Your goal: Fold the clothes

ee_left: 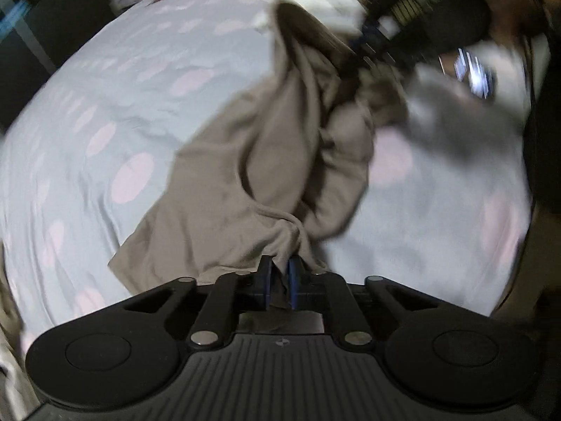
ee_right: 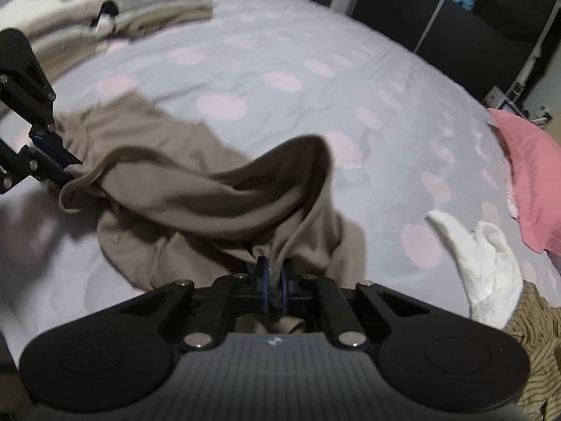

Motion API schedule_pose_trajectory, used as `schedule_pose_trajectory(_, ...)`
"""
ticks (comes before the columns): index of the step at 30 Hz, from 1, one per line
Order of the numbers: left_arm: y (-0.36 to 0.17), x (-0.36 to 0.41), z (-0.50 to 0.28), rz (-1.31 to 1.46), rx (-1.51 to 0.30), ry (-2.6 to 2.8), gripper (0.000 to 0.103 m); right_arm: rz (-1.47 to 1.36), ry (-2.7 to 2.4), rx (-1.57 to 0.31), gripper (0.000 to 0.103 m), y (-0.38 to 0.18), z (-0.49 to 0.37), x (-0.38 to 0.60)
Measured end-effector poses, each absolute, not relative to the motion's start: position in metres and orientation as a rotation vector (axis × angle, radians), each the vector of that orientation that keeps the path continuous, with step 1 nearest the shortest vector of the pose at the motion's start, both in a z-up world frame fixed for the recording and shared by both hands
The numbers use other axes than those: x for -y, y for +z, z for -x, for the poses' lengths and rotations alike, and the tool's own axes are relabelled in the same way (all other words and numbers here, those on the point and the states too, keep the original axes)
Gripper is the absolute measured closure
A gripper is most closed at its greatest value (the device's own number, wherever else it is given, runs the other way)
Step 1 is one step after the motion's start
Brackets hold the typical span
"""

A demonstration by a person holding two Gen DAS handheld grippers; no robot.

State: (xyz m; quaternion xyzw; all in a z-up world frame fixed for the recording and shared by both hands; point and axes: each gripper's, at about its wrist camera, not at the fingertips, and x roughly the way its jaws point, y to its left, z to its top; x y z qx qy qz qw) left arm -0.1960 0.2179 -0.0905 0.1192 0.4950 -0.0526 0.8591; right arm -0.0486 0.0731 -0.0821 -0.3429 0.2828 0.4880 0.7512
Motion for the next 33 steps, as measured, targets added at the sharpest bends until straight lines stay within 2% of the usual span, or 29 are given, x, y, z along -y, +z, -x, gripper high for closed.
schedule_pose_trajectory(8, -0.015, -0.280, 0.220, 0.135, -0.833, -0.012, 0.098, 0.585, 1.138, -0.537, 0.095, -0.017, 0.054, -0.041)
schedule_pose_trajectory(14, 0.021, -0.313, 0.223, 0.196, -0.783, 0.030, 0.098, 0.420, 1.195, -0.600, 0.095, 0.011, 0.024, -0.033)
schedule_pose_trajectory(19, 0.001, -0.329, 0.182, 0.210, -0.904, 0.064, 0.098, 0.416, 1.165, -0.716, 0.095, -0.010, -0.007, -0.064)
schedule_pose_trajectory(24, -0.033, -0.342, 0.159, 0.280, -0.934, 0.122, 0.098, 0.403, 1.112, -0.753, 0.094, -0.033, -0.022, -0.082)
schedule_pose_trajectory(27, -0.043, -0.348, 0.155, 0.307, -0.929, 0.159, 0.097, 0.361, 1.083, -0.776, 0.088, -0.043, -0.033, -0.087)
schedule_pose_trajectory(29, -0.042, -0.348, 0.156, 0.302, -0.908, 0.169, 0.092, 0.314, 1.078, -0.778, 0.084, -0.041, -0.036, -0.084)
schedule_pose_trajectory(31, -0.036, -0.349, 0.162, 0.315, -0.866, 0.184, 0.075, 0.282, 1.067, -0.757, 0.072, -0.036, -0.034, -0.080)
schedule_pose_trajectory(33, -0.030, -0.349, 0.168, 0.328, -0.832, 0.195, 0.067, 0.266, 1.045, -0.731, 0.071, -0.031, -0.031, -0.074)
